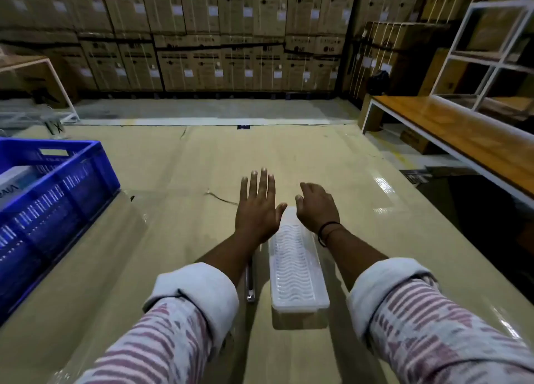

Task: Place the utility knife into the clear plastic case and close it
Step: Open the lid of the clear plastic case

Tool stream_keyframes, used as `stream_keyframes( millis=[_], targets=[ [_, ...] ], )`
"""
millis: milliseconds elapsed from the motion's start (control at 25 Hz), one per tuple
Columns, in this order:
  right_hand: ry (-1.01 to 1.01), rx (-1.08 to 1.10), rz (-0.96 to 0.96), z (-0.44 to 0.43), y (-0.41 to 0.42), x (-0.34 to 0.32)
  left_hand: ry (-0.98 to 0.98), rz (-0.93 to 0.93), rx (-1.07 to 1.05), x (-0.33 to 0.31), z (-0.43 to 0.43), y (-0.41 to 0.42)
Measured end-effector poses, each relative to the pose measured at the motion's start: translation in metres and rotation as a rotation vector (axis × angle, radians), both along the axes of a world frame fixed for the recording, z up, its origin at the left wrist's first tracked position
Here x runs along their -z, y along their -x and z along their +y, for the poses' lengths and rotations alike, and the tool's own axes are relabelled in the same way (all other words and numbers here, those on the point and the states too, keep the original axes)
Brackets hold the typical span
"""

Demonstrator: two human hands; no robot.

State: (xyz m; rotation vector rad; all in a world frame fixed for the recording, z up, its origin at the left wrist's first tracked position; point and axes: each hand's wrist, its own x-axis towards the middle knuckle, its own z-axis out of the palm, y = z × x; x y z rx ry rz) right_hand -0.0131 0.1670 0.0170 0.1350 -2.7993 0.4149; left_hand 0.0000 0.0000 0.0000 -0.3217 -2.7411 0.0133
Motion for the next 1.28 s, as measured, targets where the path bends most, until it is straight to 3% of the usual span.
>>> stream_keyframes(
  millis=[200,400,480,640,760,1280],
  targets=[
    [0.152,0.075,-0.232,-0.001,-0.003,0.037,-0.130,-0.239,-0.082,0.044,0.011,-0.003],
    [0.244,0.163,-0.174,-0.008,0.011,0.047,-0.649,-0.502,-0.301,0.033,0.018,0.016],
    [0.283,0.199,-0.153,-0.011,0.012,0.052,-0.738,-0.501,-0.326,0.032,0.027,0.018],
    [0.164,0.185,-0.113,-0.014,0.015,0.063,-0.653,-0.398,-0.319,0.038,0.037,0.018],
    [0.183,0.189,-0.160,-0.013,0.021,0.067,-0.629,-0.363,-0.298,0.045,0.037,0.021],
    [0.192,0.182,-0.158,-0.009,0.023,0.067,-0.754,-0.307,-0.266,0.050,0.035,0.021]
  ],
)
